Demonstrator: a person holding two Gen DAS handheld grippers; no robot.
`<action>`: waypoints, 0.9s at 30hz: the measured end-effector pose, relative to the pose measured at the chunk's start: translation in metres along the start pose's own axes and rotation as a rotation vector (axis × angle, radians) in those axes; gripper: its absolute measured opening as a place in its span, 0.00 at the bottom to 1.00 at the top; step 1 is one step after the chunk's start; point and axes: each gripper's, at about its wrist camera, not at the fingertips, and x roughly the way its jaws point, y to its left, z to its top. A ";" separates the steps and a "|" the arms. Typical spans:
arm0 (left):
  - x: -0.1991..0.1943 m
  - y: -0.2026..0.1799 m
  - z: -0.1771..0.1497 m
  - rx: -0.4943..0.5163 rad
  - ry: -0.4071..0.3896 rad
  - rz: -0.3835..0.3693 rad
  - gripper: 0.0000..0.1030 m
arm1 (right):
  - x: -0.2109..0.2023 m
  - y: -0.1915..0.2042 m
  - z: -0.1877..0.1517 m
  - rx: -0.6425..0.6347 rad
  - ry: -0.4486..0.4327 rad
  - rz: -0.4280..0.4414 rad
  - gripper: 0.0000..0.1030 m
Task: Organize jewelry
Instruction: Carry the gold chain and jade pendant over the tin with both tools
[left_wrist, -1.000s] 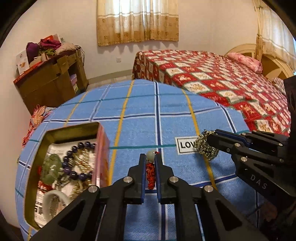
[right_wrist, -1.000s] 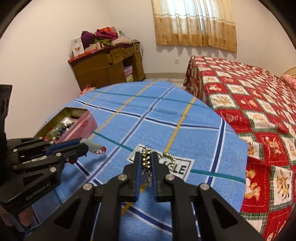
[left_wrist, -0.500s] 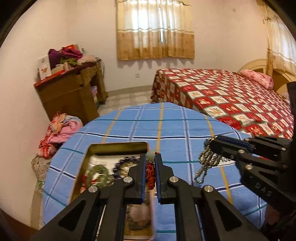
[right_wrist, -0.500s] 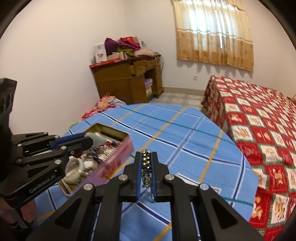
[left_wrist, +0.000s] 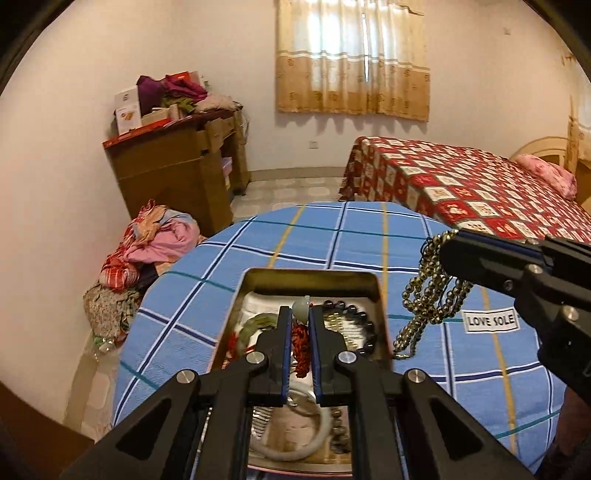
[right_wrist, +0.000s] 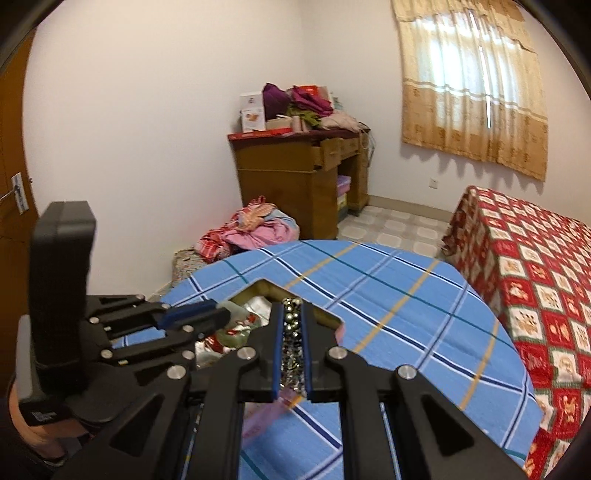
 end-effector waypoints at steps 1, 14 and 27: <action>0.001 0.002 0.000 -0.003 0.003 0.004 0.08 | 0.002 0.003 0.001 -0.003 0.000 0.008 0.11; 0.012 0.021 -0.009 -0.036 0.032 0.029 0.08 | 0.026 0.024 -0.009 -0.035 0.041 0.056 0.11; 0.026 0.026 -0.019 -0.045 0.070 0.036 0.08 | 0.039 0.026 -0.016 -0.018 0.079 0.064 0.11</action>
